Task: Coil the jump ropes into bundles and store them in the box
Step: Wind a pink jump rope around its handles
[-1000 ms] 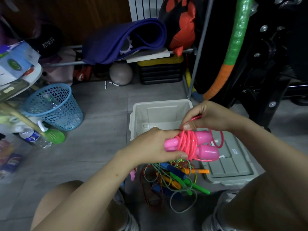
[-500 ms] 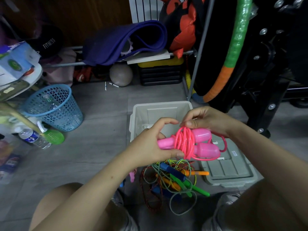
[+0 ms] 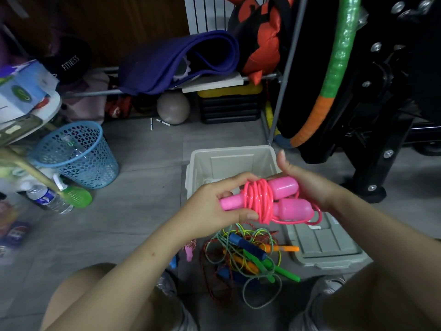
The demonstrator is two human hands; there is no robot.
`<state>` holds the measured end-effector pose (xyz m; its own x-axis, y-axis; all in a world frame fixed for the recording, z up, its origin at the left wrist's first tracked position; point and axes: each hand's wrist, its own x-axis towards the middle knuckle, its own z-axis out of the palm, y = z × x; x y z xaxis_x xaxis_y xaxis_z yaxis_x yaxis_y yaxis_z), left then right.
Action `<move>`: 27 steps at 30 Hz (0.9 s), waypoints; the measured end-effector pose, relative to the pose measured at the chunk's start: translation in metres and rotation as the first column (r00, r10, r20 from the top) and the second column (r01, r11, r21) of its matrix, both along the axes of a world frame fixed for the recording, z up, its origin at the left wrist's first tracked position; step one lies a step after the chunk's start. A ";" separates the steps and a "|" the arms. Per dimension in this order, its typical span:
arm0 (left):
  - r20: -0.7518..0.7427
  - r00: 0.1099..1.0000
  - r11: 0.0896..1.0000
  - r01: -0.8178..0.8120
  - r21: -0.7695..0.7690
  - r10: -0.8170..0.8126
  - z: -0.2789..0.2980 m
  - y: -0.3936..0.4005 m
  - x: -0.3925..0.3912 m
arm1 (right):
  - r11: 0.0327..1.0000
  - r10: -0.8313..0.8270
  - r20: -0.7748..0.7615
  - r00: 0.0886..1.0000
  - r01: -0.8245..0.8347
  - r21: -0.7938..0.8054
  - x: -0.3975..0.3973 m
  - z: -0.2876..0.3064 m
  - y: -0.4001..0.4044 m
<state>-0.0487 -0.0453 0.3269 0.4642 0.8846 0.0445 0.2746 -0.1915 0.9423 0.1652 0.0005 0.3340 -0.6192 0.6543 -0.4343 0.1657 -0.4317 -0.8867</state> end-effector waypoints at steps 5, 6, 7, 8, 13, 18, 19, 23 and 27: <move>0.174 0.975 0.989 -0.126 -0.075 0.137 -0.001 0.009 -0.001 | 0.995 -0.093 -0.268 0.959 0.095 -0.007 -0.009 -0.011 -0.001; 0.189 0.965 0.980 -0.165 -0.108 0.183 -0.001 0.011 -0.002 | 0.995 -0.104 -0.305 0.947 0.099 -0.029 -0.010 -0.013 0.000; 0.203 0.952 0.969 -0.201 -0.145 0.228 -0.002 0.013 -0.001 | 0.994 -0.113 -0.339 0.934 0.103 -0.048 -0.011 -0.014 0.000; 0.220 0.937 0.955 -0.232 -0.187 0.270 -0.003 0.015 -0.002 | 0.994 -0.113 -0.366 0.924 0.100 -0.053 -0.011 -0.017 0.001; 0.254 0.885 0.903 -0.314 -0.293 0.390 -0.007 0.024 0.001 | 0.975 -0.097 -0.239 0.966 0.140 0.173 -0.025 -0.028 -0.011; 0.250 0.872 0.894 -0.353 -0.275 0.421 -0.008 0.024 0.009 | 0.898 -0.272 -0.009 0.962 0.257 0.358 -0.040 -0.021 -0.016; 0.247 0.868 0.890 -0.363 -0.275 0.430 -0.008 0.025 0.010 | 0.888 -0.294 0.014 0.956 0.267 0.375 -0.040 -0.021 -0.015; 0.145 0.895 0.903 -0.399 -0.160 0.422 -0.013 0.027 0.012 | 0.838 -0.367 0.080 0.927 0.292 0.461 -0.043 -0.026 -0.018; -0.022 0.922 0.919 -0.385 0.082 0.387 -0.016 0.030 0.009 | 0.810 -0.437 0.093 0.895 0.347 0.474 -0.045 -0.030 -0.019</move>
